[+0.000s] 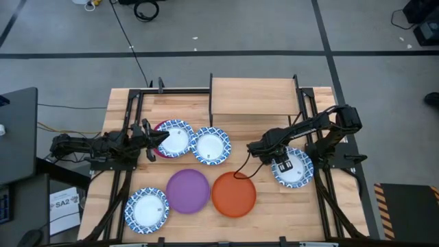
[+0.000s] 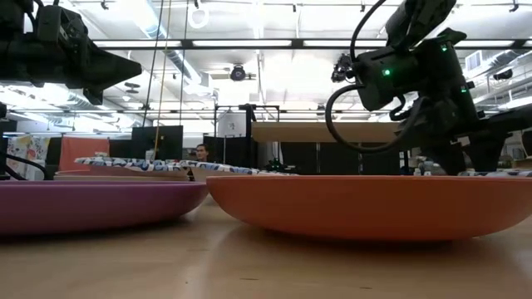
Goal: Place and stack plates onto a shelf
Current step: Put the white patterned bowl on the shelf
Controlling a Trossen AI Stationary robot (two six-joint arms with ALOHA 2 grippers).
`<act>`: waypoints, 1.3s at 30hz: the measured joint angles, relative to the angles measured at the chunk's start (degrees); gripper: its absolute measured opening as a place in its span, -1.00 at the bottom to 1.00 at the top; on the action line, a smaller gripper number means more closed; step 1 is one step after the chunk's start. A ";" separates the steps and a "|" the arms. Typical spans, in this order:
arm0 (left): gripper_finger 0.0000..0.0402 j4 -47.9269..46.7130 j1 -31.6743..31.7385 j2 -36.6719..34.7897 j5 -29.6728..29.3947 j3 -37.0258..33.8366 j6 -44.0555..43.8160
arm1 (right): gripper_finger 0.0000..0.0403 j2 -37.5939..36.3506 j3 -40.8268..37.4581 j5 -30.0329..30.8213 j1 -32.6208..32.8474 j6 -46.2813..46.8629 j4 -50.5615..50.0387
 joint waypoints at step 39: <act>-0.76 0.00 0.00 0.00 -0.02 0.01 0.00 | -0.85 -0.02 16.24 -1.44 -0.12 0.34 -17.95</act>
